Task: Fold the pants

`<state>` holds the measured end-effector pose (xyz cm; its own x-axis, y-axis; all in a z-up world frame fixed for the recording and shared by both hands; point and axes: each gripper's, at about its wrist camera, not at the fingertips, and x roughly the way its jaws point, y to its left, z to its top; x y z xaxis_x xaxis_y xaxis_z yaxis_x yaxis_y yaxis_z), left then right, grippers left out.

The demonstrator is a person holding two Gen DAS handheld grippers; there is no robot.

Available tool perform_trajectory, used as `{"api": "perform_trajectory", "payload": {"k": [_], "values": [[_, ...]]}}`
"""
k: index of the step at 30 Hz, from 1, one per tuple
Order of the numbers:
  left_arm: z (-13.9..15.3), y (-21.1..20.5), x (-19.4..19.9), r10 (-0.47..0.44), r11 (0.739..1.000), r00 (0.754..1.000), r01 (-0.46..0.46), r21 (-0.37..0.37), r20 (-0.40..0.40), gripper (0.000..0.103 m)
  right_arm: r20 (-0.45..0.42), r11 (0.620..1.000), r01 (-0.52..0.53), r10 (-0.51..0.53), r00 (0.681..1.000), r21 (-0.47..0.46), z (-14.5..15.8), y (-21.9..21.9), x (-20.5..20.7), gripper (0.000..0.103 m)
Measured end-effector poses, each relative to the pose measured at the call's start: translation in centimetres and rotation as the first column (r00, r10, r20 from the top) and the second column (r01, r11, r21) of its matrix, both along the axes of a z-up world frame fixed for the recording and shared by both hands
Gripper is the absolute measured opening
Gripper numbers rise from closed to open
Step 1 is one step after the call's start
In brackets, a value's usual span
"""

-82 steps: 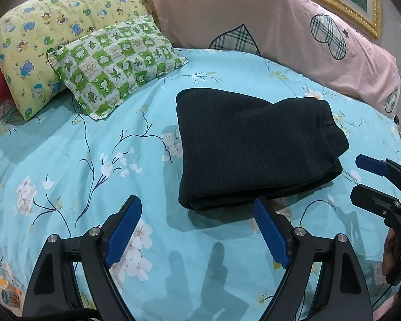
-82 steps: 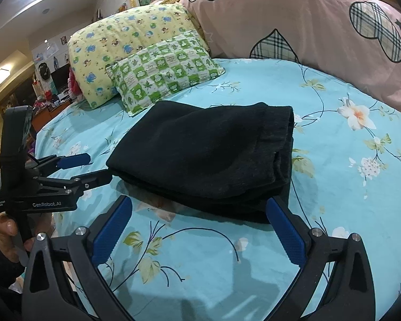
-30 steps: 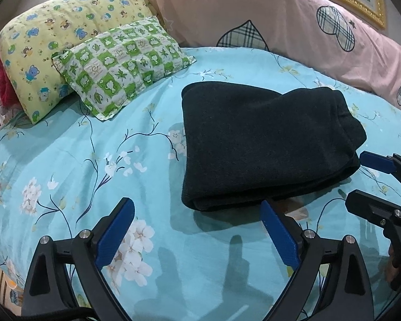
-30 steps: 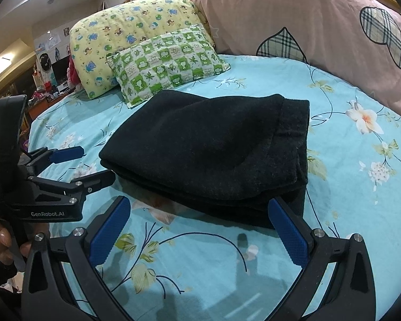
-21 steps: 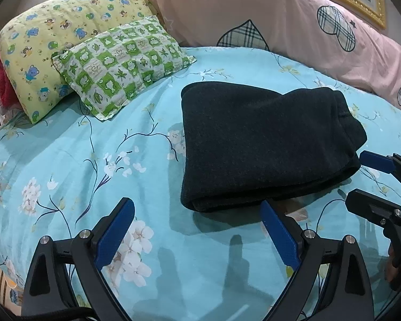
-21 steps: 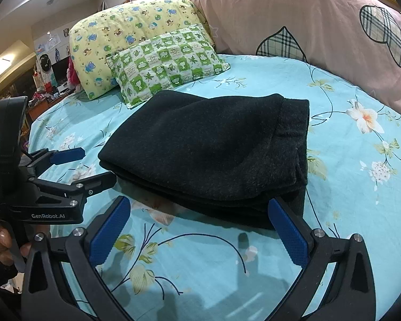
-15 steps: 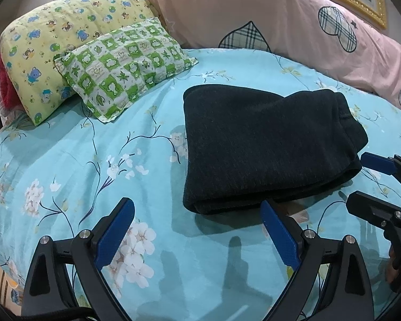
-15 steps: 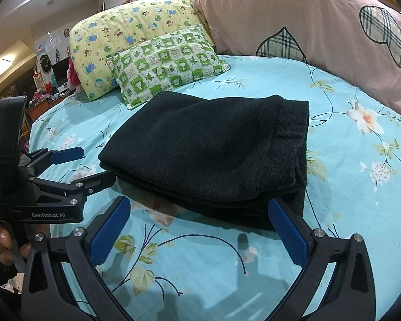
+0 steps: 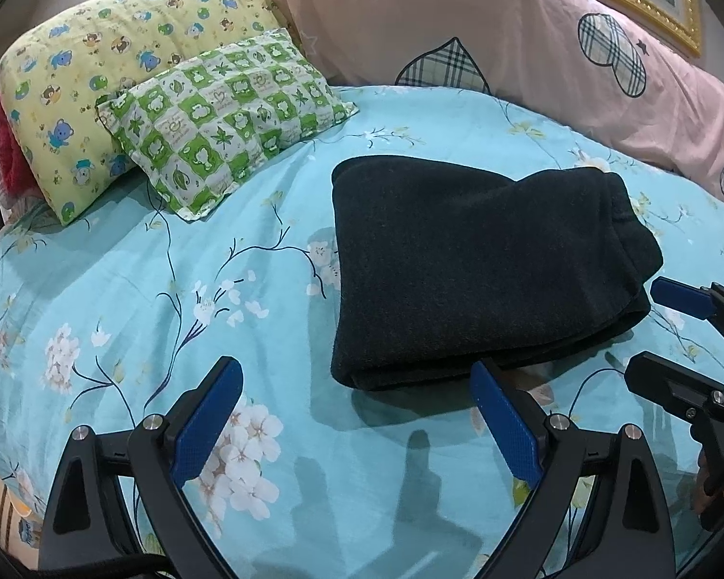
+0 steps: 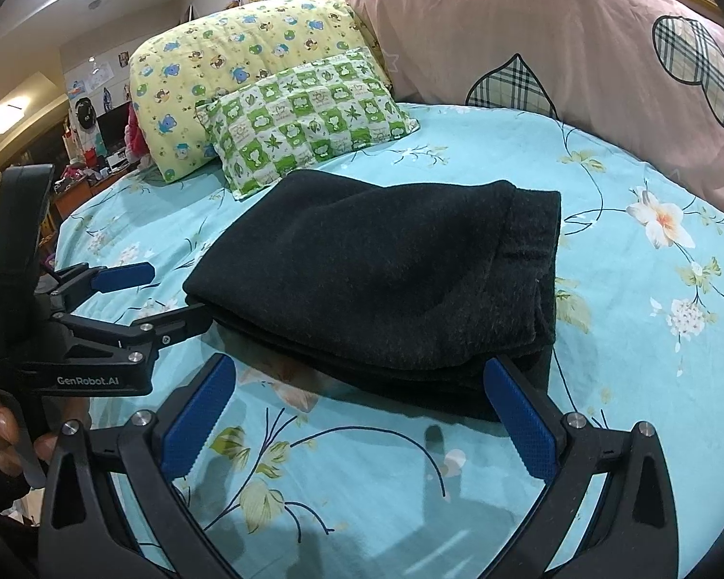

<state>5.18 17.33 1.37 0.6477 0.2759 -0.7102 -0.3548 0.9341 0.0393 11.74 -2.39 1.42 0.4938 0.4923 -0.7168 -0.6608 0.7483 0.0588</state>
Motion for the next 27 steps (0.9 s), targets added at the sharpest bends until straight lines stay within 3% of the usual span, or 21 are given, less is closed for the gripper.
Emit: {"api": "perform_trajectory", "payload": {"k": [15, 27], "values": [[1.0, 1.1, 0.4, 0.022, 0.999, 0.999, -0.021, -0.039, 0.045, 0.096, 0.026, 0.999, 0.022, -0.023, 0.999, 0.026, 1.8, -0.5, 0.8, 0.103], [1.4, 0.7, 1.1, 0.001, 1.000, 0.998, -0.001, 0.005, 0.057, 0.095, 0.022, 0.997, 0.061, -0.062, 0.998, 0.041, 2.0, -1.7, 1.2, 0.103]]}}
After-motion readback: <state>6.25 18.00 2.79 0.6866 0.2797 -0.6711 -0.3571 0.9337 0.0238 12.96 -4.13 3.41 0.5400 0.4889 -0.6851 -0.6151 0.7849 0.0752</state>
